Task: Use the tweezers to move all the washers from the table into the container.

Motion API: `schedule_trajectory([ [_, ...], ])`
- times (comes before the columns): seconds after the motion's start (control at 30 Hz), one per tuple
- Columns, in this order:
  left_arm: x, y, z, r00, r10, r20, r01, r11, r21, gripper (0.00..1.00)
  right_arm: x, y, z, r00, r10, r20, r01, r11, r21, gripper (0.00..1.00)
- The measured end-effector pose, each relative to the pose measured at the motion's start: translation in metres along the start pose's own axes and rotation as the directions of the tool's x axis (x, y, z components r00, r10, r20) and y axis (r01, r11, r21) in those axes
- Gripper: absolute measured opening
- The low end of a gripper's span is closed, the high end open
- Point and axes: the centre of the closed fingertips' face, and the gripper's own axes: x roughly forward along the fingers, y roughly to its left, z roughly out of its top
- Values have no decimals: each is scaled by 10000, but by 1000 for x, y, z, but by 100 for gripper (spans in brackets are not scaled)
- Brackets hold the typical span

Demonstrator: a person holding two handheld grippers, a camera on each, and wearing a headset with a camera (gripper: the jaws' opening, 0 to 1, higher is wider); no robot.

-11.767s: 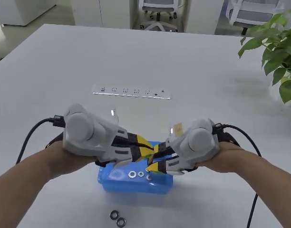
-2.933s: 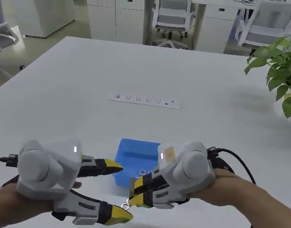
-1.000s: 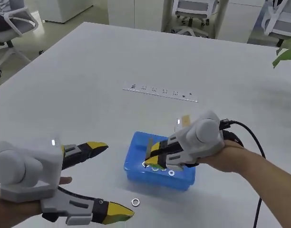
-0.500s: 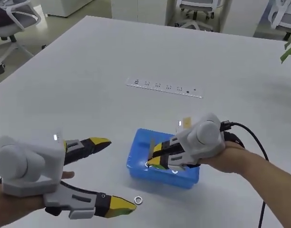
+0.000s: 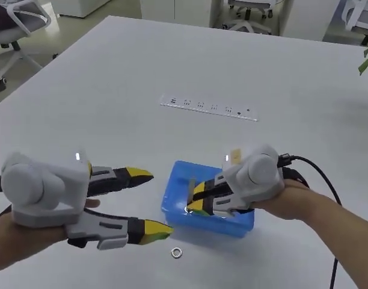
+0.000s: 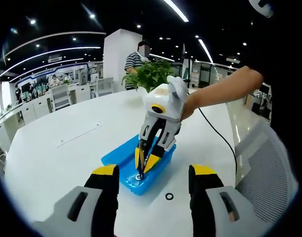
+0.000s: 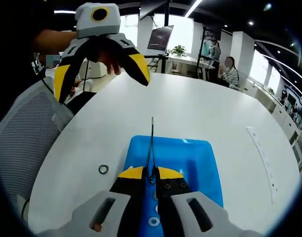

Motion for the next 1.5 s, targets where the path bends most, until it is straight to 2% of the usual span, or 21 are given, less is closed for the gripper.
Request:
schedule_trajectory([
  [0.2,10,9,6,9992,-267,-301,282,9983,510,46,0,0,0,10000,-14,28,14,10000,-19,9],
  [0.5,30,14,10,9953,-812,-528,861,9913,996,30,0,0,0,10000,-22,7,22,10000,-95,9],
  [0.73,44,18,13,9942,-909,-583,983,9854,1388,24,0,0,-1,10000,28,-89,-30,9997,-234,9],
  [1.0,55,17,14,9887,-1316,-723,1420,9759,1658,13,1,1,-1,9999,67,-132,-72,9993,-376,9],
  [1.3,59,18,8,9834,-1554,-936,1700,9695,1765,6,0,1,-2,9998,77,-207,-88,9984,-559,9],
  [1.5,59,18,9,9822,-1620,-950,1766,9690,1729,6,-1,1,-2,9996,92,-265,-108,9982,-593,9],
])
